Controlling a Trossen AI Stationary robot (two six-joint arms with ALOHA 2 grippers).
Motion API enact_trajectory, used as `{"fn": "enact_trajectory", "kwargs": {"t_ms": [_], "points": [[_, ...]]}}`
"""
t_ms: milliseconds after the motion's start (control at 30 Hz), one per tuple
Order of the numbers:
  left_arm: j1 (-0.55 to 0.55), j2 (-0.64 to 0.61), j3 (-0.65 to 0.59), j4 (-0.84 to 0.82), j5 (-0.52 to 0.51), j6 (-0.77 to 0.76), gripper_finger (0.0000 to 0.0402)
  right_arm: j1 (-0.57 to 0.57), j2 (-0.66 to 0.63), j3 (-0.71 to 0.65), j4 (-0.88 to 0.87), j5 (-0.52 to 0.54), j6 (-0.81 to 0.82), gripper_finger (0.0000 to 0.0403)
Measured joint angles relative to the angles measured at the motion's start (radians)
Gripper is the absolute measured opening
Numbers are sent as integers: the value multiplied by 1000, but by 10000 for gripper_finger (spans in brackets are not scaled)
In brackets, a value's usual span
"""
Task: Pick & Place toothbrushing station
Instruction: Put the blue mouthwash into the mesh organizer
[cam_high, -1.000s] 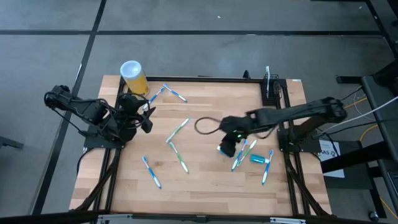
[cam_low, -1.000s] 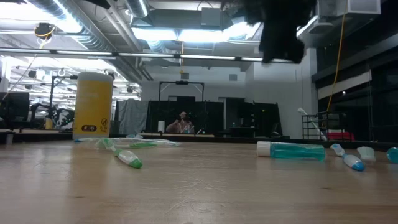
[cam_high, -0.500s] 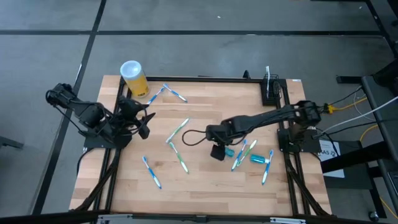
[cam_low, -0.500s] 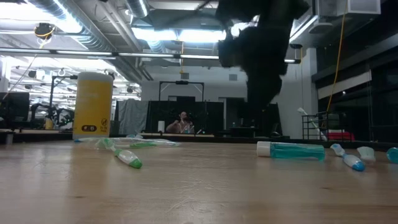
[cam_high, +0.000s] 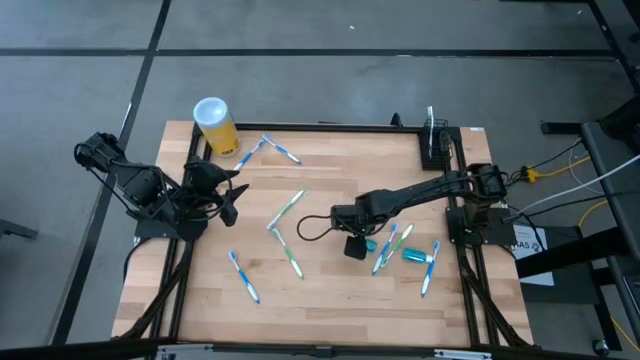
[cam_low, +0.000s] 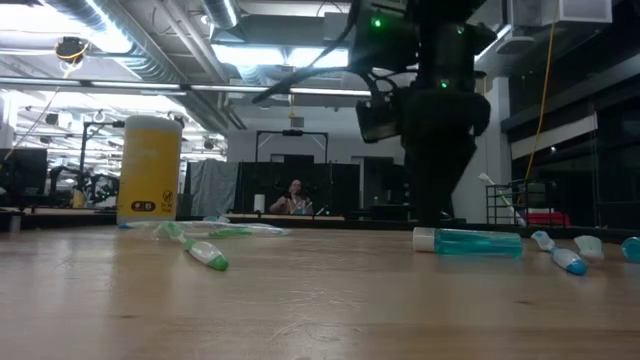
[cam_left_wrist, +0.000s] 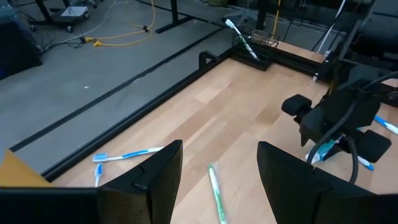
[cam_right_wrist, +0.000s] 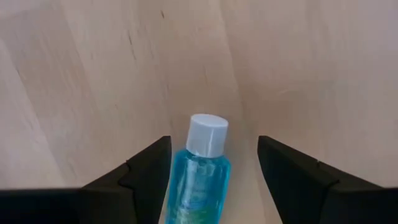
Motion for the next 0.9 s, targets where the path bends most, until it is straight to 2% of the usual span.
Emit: {"fn": "enact_trajectory", "kwargs": {"t_ms": [300,500,800,900], "points": [[0,0,1,0,0,-7,203,-2,0,-61,120,-28,45,243],[0,0,2,0,0,-7,203,-4,0,-61,148,4,52,240],[0,0,2,0,7,-7,203,-4,43,-57,135,-14,53,212],[0,0,2,0,7,-7,203,-2,46,-55,131,16,53,191]]}}
